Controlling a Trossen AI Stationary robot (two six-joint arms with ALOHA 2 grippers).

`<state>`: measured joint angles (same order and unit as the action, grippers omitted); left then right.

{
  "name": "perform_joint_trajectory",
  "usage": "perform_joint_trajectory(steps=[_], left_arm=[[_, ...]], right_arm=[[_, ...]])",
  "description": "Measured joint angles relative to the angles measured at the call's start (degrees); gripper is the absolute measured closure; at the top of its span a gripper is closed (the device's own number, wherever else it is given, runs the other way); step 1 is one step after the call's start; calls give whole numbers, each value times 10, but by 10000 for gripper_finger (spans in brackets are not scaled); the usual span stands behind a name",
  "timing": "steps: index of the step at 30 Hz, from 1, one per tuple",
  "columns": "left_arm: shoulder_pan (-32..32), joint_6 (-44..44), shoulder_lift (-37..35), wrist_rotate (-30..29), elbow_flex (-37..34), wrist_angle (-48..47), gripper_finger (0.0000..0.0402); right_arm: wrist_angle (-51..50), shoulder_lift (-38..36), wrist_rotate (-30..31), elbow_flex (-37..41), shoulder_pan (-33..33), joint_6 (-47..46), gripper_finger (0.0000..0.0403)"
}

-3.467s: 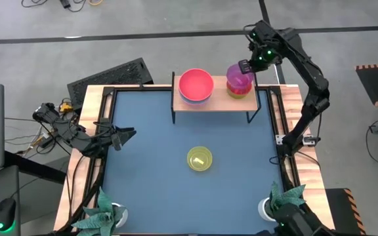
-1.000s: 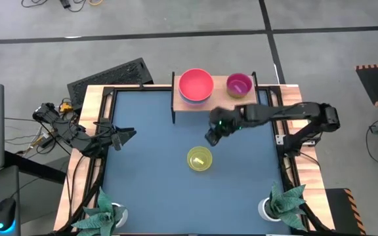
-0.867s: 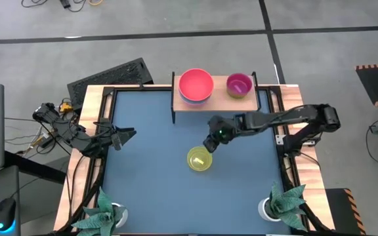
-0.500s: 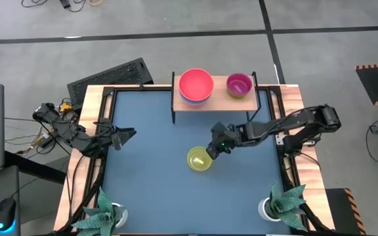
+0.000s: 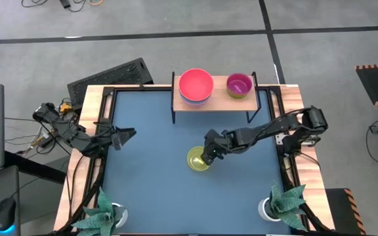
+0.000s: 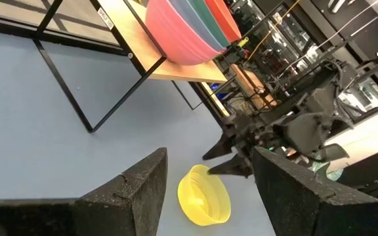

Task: Place and stack bowls onto a shelf
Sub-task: Stack the small yellow bowl on the small violet bowl on the shelf

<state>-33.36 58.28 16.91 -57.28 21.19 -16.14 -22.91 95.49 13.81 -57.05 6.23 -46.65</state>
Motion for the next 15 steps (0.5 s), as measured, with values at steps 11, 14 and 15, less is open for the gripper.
perform_joint_trajectory(steps=[11,14,15], left_arm=[[0,0,0,1,0,-8,193],[0,0,0,1,0,-9,193],[0,0,0,1,0,-9,193]], right_arm=[[6,65,-91,-7,2,-8,286],[-20,61,-91,-24,2,-5,342],[-29,61,-92,-30,2,-1,364]])
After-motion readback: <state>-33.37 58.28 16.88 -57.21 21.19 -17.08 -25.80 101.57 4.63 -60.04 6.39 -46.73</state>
